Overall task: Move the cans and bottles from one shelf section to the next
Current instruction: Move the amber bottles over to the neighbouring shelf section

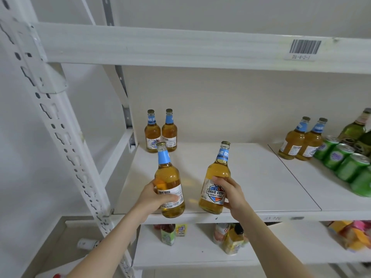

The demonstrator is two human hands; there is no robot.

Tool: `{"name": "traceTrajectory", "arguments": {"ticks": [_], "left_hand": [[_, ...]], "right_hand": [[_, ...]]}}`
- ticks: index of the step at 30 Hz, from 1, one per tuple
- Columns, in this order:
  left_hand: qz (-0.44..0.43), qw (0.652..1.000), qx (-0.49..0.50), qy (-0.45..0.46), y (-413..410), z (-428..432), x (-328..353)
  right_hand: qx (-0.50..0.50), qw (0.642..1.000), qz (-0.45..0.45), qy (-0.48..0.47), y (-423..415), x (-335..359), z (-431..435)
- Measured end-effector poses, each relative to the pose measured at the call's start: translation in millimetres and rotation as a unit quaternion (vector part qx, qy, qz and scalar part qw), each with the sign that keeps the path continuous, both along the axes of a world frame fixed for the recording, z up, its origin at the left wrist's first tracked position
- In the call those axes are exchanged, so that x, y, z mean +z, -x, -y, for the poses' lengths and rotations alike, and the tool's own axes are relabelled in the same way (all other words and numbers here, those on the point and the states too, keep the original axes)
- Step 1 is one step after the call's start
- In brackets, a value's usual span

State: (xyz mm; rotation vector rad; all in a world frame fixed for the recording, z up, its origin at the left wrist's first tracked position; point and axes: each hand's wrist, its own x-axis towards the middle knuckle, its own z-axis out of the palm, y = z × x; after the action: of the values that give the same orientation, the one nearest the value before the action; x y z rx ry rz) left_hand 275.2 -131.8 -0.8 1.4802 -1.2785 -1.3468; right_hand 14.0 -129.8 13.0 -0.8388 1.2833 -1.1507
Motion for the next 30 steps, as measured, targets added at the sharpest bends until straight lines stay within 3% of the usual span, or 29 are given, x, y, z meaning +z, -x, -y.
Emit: {"name": "traceTrajectory", "arguments": {"ticks": [12,30], "left_hand": [[0.001,0.999,-0.038,0.018,64,-38,11],[0.018,0.996,-0.083,0.018,259,-81,20]], "right_hand": [[-0.023,1.000,-0.008,0.006,71,4,-53],[-0.034,0.999,-0.032,0.014,257,21,-107]]}}
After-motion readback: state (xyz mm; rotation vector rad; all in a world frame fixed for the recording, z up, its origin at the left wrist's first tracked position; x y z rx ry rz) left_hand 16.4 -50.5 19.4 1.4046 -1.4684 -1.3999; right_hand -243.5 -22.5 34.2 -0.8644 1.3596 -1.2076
